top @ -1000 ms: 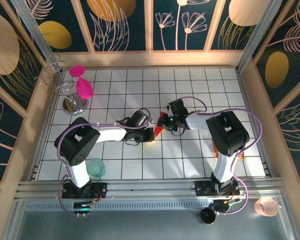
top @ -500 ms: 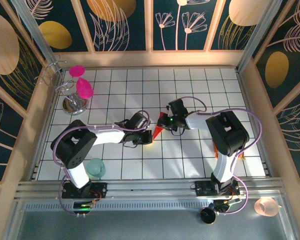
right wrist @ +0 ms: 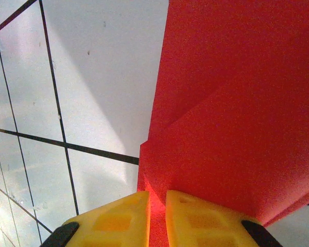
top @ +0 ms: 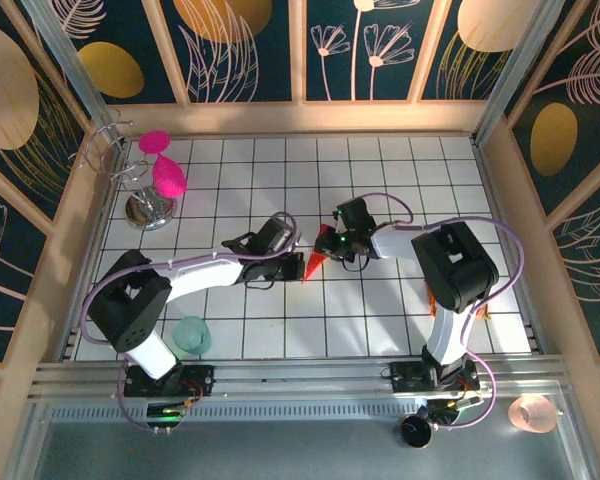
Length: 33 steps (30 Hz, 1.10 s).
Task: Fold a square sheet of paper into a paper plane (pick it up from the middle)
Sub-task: Fold the wing for the fifth time at the center of the table.
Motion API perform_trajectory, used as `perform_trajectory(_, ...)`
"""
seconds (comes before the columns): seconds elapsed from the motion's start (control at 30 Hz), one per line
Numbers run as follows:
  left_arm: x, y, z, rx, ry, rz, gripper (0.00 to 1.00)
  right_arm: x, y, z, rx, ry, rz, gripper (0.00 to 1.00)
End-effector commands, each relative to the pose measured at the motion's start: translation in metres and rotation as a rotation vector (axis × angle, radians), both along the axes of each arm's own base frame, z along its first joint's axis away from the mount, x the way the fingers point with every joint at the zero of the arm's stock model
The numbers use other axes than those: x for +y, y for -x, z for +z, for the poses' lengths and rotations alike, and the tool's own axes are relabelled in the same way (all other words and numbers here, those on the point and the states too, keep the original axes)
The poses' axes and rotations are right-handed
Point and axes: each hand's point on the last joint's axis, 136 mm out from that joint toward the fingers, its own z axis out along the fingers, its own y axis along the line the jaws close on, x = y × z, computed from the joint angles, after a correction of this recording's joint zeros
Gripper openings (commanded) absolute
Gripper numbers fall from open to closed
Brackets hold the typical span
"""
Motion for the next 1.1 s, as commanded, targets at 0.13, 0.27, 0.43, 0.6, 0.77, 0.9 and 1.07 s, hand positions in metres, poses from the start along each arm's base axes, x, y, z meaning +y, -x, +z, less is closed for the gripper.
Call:
perform_trajectory(0.13,-0.036,-0.022,-0.009,0.012,0.066,-0.019,0.01,-0.014,0.001,-0.019,0.038,0.079,-0.043,0.18)
perform_trajectory(0.27,-0.032,-0.025,-0.028,0.029,0.011,-0.003,0.0,-0.013,0.001,-0.017,0.035,0.071,-0.04,0.18)
perform_trajectory(0.43,-0.026,-0.026,-0.04,0.034,-0.027,0.013,0.0,-0.011,0.0,-0.015,0.03,0.062,-0.037,0.18)
perform_trajectory(0.6,-0.02,-0.019,-0.055,0.067,-0.053,0.02,0.0,-0.011,-0.001,-0.013,0.024,0.059,-0.035,0.18)
perform_trajectory(0.77,-0.011,-0.01,-0.068,0.105,-0.075,0.033,0.0,-0.007,-0.009,0.008,-0.031,0.02,-0.025,0.17)
perform_trajectory(0.9,-0.01,-0.009,-0.067,0.108,-0.073,0.036,0.0,-0.007,-0.02,0.035,-0.11,0.005,-0.021,0.18)
perform_trajectory(1.07,-0.003,0.001,-0.075,0.133,-0.082,0.031,0.0,-0.019,-0.029,0.023,-0.103,0.054,-0.027,0.17)
